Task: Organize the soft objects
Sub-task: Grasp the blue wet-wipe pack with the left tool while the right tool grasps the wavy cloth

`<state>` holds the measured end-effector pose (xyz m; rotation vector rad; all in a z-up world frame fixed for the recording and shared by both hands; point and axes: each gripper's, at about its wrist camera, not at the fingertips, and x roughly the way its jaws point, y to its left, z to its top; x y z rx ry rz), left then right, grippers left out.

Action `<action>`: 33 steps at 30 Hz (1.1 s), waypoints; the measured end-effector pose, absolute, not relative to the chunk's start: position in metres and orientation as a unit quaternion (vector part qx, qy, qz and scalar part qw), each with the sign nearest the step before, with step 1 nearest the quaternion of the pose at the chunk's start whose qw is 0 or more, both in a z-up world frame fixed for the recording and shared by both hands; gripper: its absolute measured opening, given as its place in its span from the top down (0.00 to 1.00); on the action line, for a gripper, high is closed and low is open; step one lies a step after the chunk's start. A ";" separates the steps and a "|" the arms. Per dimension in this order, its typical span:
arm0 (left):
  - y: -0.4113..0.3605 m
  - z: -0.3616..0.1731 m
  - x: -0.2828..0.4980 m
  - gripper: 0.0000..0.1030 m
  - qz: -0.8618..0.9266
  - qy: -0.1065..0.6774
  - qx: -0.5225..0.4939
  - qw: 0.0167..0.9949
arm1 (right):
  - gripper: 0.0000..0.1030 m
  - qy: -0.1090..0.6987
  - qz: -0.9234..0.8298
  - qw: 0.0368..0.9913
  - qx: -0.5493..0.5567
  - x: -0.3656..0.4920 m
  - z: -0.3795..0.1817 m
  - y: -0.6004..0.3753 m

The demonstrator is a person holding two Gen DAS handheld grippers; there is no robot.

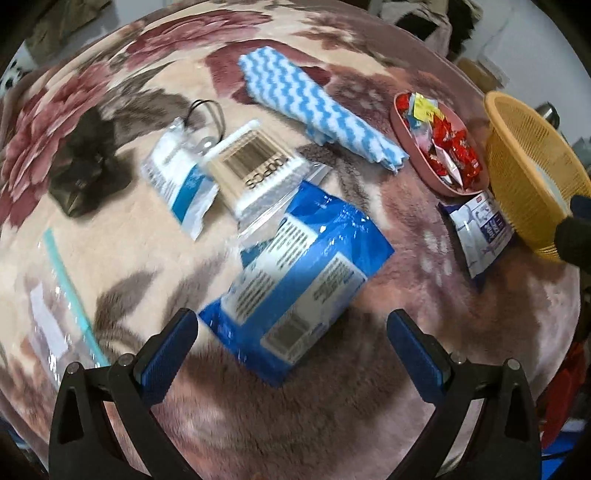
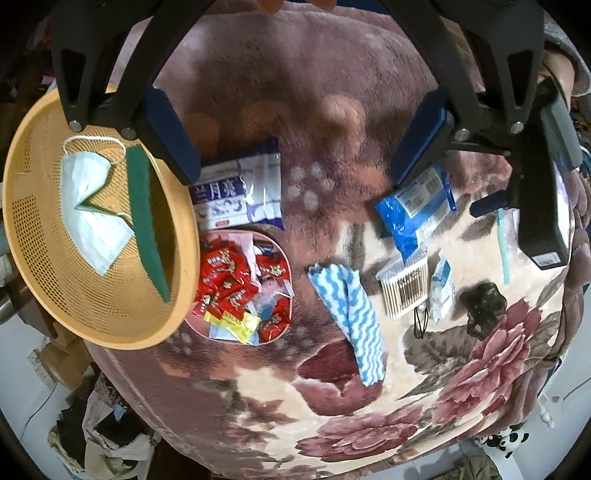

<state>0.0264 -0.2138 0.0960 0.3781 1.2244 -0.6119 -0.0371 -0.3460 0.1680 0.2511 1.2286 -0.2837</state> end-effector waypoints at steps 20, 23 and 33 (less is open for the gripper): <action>-0.146 0.078 0.075 0.44 -0.234 0.604 0.025 0.762 | 0.00 0.570 -0.078 0.809 0.119 0.040 0.139 -0.320; -0.129 0.079 0.082 0.44 -0.216 0.604 -0.001 0.768 | 0.00 0.569 -0.073 0.810 0.123 0.056 0.131 -0.319; -0.103 0.066 0.107 0.43 -0.184 0.603 -0.058 0.774 | 0.20 0.566 -0.079 0.811 0.123 0.098 0.111 -0.326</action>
